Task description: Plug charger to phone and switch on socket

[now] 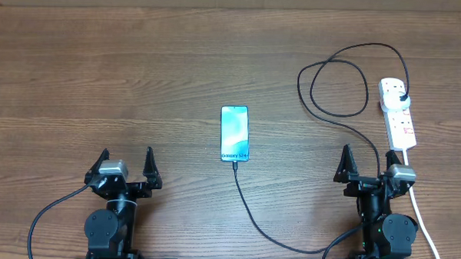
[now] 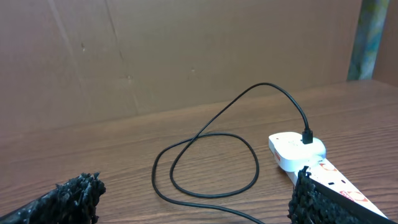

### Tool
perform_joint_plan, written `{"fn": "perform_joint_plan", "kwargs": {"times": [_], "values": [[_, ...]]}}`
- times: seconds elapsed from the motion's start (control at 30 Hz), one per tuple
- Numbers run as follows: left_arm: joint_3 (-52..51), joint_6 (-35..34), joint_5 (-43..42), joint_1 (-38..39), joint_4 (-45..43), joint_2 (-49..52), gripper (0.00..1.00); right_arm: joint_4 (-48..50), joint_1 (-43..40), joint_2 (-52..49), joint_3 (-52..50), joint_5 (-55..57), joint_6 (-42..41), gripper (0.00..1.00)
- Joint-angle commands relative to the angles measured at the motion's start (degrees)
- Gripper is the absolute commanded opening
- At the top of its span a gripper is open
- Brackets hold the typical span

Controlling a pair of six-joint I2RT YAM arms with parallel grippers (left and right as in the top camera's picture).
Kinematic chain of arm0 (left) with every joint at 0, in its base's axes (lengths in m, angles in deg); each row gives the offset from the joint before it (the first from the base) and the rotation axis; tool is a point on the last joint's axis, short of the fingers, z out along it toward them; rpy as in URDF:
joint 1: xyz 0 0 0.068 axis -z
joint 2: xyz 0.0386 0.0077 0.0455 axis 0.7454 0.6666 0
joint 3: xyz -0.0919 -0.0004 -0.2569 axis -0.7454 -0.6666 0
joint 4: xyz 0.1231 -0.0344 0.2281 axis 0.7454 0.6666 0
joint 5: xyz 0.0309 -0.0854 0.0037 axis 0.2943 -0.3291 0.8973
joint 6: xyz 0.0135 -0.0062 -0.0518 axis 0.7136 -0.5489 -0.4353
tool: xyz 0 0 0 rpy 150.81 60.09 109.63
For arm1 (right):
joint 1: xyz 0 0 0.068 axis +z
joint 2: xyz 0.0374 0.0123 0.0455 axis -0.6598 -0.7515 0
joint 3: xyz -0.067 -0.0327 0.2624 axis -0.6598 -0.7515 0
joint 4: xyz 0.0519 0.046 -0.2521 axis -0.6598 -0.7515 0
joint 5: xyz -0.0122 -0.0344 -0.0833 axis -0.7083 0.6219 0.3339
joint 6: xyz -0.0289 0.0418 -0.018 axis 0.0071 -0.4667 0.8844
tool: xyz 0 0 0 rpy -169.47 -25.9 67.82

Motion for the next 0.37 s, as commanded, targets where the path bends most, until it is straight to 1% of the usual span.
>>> {"fn": "perform_joint_plan", "kwargs": {"times": [0.0,0.33], "values": [[-0.2,0.87,-0.46,-0.61,-0.04,-0.59,1.0,0.17,0.39,0.68,-0.63,-0.33,0.22,1.0],[-0.2,0.87,-0.46,-0.61,-0.04,-0.59,1.0,0.17,0.39,0.68,-0.63,-0.33,0.22,1.0]]}}
